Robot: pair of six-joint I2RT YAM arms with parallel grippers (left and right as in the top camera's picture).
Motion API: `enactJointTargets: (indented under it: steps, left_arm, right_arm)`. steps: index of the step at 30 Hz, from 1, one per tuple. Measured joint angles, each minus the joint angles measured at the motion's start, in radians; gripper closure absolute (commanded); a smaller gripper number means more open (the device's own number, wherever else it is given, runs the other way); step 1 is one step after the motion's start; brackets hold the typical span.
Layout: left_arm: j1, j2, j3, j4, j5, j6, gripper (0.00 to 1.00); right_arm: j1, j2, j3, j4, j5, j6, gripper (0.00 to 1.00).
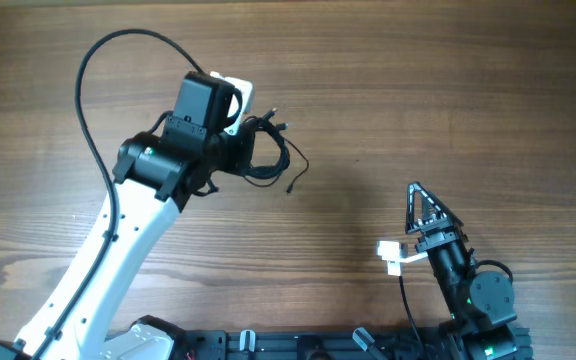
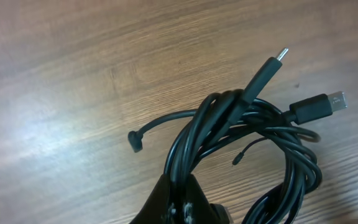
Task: Untangle cables
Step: 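Lift the cable bundle with the left gripper and hold it up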
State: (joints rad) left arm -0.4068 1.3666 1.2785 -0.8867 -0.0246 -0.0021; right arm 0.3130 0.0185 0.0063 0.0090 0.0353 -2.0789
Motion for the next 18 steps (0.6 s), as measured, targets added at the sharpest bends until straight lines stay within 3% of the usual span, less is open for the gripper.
enactJointTargets:
  steps: [5,18]
  left_arm:
    - [0.000,0.000,0.000,0.000,0.000,0.076,0.96]
    - [0.000,0.000,0.000,0.000,0.019,0.088,0.96]
  right_arm:
    - [0.000,0.000,0.000,-0.001,-0.009,0.000,0.00]
    - [0.000,0.000,0.000,-0.001,-0.009,0.000,0.00]
